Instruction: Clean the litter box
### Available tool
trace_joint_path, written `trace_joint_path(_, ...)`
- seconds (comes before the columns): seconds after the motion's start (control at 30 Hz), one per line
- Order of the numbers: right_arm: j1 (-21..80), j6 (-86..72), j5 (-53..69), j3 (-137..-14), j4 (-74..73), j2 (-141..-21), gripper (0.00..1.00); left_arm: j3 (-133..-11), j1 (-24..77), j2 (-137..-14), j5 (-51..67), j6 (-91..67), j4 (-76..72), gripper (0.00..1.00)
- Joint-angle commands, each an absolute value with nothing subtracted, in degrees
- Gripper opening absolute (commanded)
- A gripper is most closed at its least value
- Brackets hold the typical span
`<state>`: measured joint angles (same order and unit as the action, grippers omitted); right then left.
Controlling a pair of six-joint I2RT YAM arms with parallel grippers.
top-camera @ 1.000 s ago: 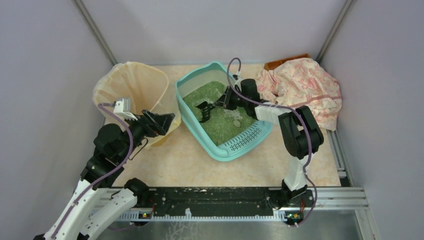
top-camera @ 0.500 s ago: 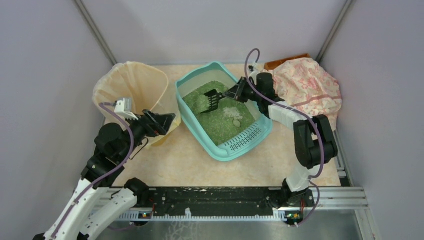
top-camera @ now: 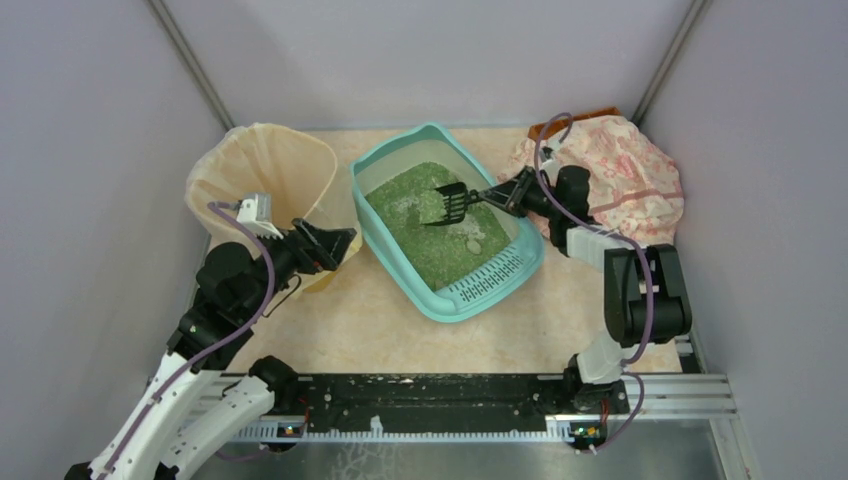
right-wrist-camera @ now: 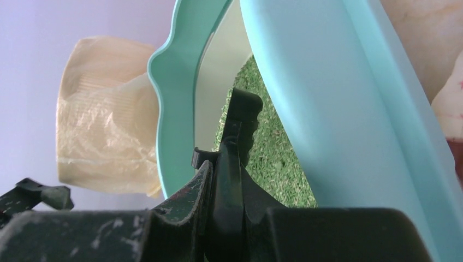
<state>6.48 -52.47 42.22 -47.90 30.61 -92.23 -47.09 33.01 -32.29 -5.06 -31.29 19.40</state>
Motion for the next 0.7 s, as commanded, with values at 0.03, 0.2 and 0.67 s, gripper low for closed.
trace_joint_path(0.03, 2.77, -60.67, 50.40, -44.10, 47.96, -88.12, 0.00, -47.01, 33.08, -32.17, -4.05, -31.15, 17.97, 0.97)
trace_joint_path(0.2, -1.70, -68.27, 53.61, -40.85, 58.90, -89.33, 0.00, -47.95, 33.14, -32.73, -3.70, -30.97, 18.57, 0.97)
trace_joint_path(0.67, 2.13, -62.13, 52.35, -43.63, 50.59, -90.06, 0.00, -47.94, 33.13, -31.60, -4.76, -31.04, 18.64, 0.97)
